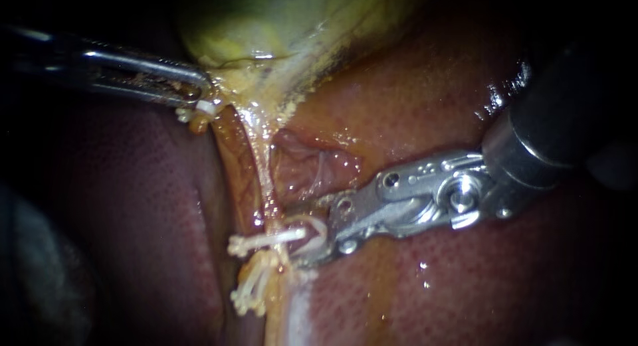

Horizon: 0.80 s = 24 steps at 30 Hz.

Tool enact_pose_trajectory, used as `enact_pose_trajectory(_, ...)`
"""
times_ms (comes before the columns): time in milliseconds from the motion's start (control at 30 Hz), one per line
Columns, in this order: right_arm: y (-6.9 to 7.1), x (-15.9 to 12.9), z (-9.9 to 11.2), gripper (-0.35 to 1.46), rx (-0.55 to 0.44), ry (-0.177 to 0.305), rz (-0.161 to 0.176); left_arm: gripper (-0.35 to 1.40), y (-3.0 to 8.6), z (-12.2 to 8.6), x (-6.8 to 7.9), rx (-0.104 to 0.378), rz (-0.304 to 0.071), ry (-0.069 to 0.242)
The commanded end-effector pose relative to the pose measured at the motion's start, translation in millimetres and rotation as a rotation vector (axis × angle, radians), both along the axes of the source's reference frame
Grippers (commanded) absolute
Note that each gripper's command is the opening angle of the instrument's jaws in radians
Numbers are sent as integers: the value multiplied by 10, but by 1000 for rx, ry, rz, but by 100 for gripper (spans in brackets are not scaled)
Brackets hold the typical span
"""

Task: Clipping second clip right tube

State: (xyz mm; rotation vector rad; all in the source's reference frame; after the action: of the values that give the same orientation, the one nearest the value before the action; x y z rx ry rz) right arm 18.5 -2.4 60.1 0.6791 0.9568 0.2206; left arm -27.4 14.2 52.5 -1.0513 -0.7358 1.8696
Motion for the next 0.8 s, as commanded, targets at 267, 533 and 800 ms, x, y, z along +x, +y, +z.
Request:
enact_pose_trajectory(267,23,-10,4,48,-13,-10,44,-35,0,0,0,0,0,0)
enact_pose_trajectory(533,44,-24,10,48,-13,-15,65,-35,0,1,0,0,0,0)
enact_pose_trajectory(800,54,-32,7,46,10,38,89,-35,1,1,1,0,0,0)
